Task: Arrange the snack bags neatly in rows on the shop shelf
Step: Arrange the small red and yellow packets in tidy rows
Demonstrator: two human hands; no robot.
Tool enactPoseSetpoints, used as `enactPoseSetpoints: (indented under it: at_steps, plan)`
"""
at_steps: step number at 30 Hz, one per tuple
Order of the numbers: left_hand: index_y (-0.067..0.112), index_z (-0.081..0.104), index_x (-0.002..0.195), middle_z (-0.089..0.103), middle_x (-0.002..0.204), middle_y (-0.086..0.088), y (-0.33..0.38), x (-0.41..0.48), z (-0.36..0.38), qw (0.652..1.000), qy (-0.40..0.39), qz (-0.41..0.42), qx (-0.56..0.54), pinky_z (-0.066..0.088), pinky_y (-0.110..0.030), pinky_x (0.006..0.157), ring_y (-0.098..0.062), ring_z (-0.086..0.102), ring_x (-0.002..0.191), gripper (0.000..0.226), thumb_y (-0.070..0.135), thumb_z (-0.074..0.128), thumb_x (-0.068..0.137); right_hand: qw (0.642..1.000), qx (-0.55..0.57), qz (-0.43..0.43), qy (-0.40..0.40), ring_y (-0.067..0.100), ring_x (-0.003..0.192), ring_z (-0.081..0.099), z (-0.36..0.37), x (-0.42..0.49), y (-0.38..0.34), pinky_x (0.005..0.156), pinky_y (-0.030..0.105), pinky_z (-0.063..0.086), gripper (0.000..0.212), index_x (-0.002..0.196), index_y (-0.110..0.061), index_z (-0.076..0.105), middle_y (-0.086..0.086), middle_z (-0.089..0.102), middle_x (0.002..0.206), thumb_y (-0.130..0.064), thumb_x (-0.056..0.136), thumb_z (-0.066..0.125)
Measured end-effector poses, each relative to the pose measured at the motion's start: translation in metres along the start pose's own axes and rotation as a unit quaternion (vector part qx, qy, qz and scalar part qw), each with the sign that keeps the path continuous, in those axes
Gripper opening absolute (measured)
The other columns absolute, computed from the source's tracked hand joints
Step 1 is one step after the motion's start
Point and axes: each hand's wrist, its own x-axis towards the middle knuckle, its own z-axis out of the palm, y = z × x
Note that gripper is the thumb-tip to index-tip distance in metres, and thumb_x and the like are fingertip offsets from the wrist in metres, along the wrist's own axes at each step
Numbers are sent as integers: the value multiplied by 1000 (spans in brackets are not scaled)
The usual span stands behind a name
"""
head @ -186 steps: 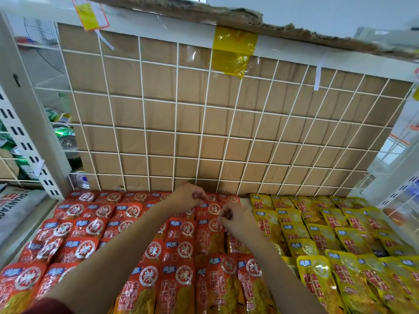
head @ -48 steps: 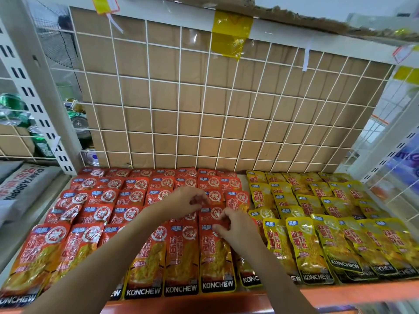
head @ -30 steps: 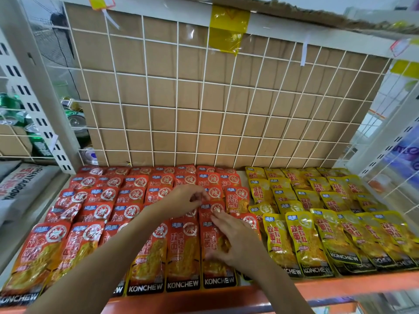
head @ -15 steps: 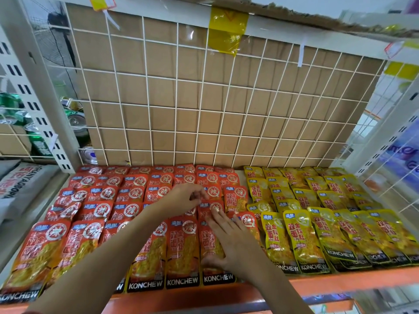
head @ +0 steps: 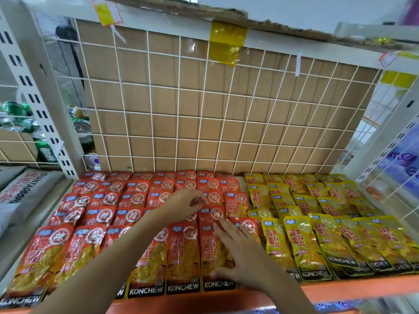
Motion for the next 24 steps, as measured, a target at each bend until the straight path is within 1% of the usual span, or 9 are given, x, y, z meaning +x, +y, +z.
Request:
enactPoseSetpoints:
  at_steps: [3, 6, 9, 14, 17, 20, 24]
  plan:
    - [23, 64, 100, 63, 94, 9, 0, -1, 0, 1000, -2, 1, -1, 47, -14, 75, -4, 59, 89, 17, 13, 61, 88, 1000, -4, -2, -4, 3, 127, -28, 1, 0, -1, 105, 25, -22, 114, 146, -27, -16, -11, -32, 140, -84, 52, 14]
    - [24, 65, 99, 63, 92, 9, -1, -1, 1, 1000, 2, -5, -5, 48, -18, 79, -5, 59, 89, 16, 14, 62, 87, 1000, -1, 0, -1, 2, 127, -27, 2, 0, -2, 105, 25, -21, 115, 146, -27, -15, -12, -31, 140, -84, 49, 10]
    - [25, 65, 98, 63, 91, 11, -1, 0, 2, 1000, 4, -6, -11, 49, -19, 79, -4, 59, 88, 15, 15, 62, 87, 1000, -5, 0, 2, 3, 128, -27, 2, 1, -3, 105, 26, -21, 116, 146, -26, -16, -11, -31, 140, -84, 48, 7]
    - [22, 66, 98, 61, 88, 13, 1, -1, 2, 1000, 4, -6, -20, 45, -12, 72, 0, 58, 85, 15, 13, 62, 87, 1000, -19, -3, 9, 6, 131, -26, 5, 2, -4, 103, 30, -25, 116, 146, -24, -15, -9, -28, 143, -85, 50, 4]
    - [22, 66, 99, 62, 90, 13, 1, -1, 2, 1000, 9, -7, -16, 43, -10, 70, 1, 57, 86, 15, 14, 62, 87, 1000, -11, -3, 5, 5, 129, -27, 3, 2, -4, 103, 28, -24, 115, 146, -25, -15, -8, -25, 149, -84, 51, 7]
    - [21, 67, 100, 66, 97, 8, 0, -1, 3, 1000, 11, -11, -20, 45, -11, 74, -3, 60, 91, 15, 14, 63, 87, 1000, -3, -2, 4, 3, 127, -27, 2, 1, -4, 103, 26, -23, 114, 146, -26, -16, -11, -28, 145, -84, 51, 10]
    - [21, 66, 101, 66, 101, 8, 0, -1, 4, 1000, 11, -10, -20, 48, -18, 84, -4, 59, 96, 16, 14, 63, 87, 1000, -2, -1, 5, 2, 126, -27, 2, 1, -4, 102, 26, -24, 112, 146, -26, -17, -13, -29, 141, -83, 55, 17]
